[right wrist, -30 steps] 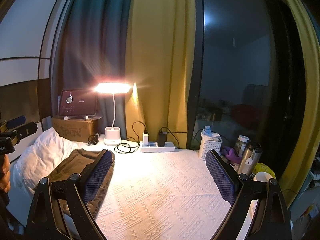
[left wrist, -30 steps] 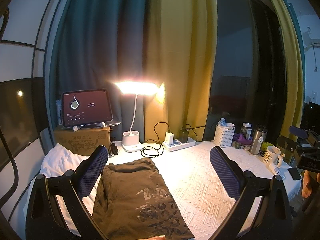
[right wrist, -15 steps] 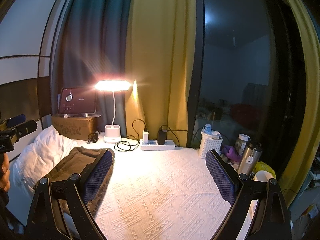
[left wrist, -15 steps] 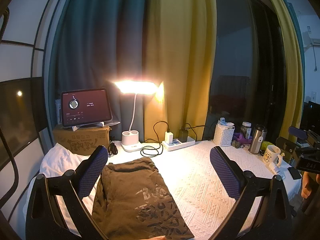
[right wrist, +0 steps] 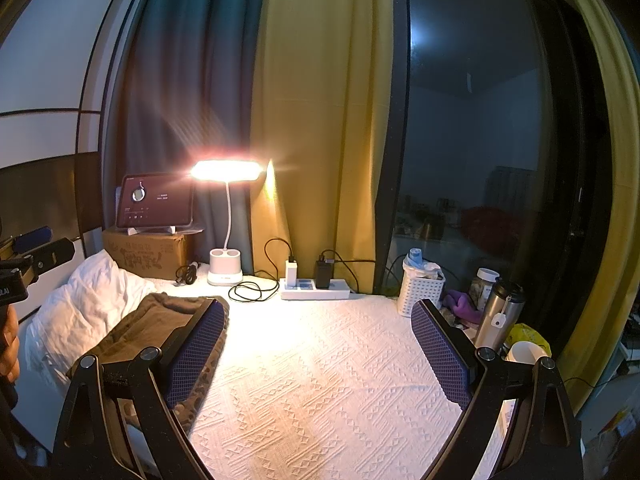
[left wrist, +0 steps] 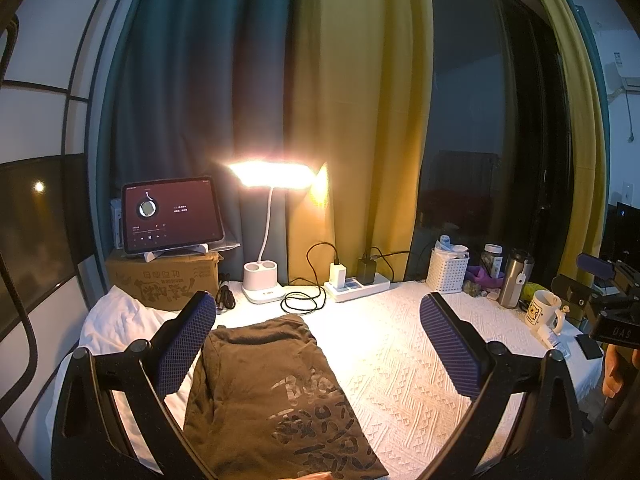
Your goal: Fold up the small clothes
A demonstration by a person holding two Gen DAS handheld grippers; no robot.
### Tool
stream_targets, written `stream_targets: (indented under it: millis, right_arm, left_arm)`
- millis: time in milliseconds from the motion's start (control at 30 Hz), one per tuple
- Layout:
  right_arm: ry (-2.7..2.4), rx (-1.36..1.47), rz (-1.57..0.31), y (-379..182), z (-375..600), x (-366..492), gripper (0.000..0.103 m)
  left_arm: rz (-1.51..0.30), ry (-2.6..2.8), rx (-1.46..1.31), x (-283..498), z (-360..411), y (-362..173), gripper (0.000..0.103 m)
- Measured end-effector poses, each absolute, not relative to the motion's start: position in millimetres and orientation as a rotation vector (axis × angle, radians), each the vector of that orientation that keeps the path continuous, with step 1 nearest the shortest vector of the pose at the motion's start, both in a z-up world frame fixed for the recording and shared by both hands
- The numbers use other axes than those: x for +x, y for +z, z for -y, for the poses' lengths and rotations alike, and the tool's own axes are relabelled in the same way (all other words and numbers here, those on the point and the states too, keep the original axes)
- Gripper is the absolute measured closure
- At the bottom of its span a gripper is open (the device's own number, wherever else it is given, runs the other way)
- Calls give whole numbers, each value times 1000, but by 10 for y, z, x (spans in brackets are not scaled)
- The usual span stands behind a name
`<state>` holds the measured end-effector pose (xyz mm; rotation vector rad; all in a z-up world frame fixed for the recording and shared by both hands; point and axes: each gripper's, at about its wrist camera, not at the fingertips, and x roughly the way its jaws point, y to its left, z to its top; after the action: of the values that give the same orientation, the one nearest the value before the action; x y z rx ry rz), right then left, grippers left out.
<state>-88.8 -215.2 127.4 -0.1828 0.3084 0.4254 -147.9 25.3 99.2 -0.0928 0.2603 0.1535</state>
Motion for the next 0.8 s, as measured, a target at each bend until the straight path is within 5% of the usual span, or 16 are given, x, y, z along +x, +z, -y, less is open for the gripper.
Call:
stream_targets:
  millis: [800]
  right_arm:
    - [425, -185, -313, 1245, 2182, -892, 8]
  left_arm:
    - [-264, 144, -87, -1462, -239, 985, 2]
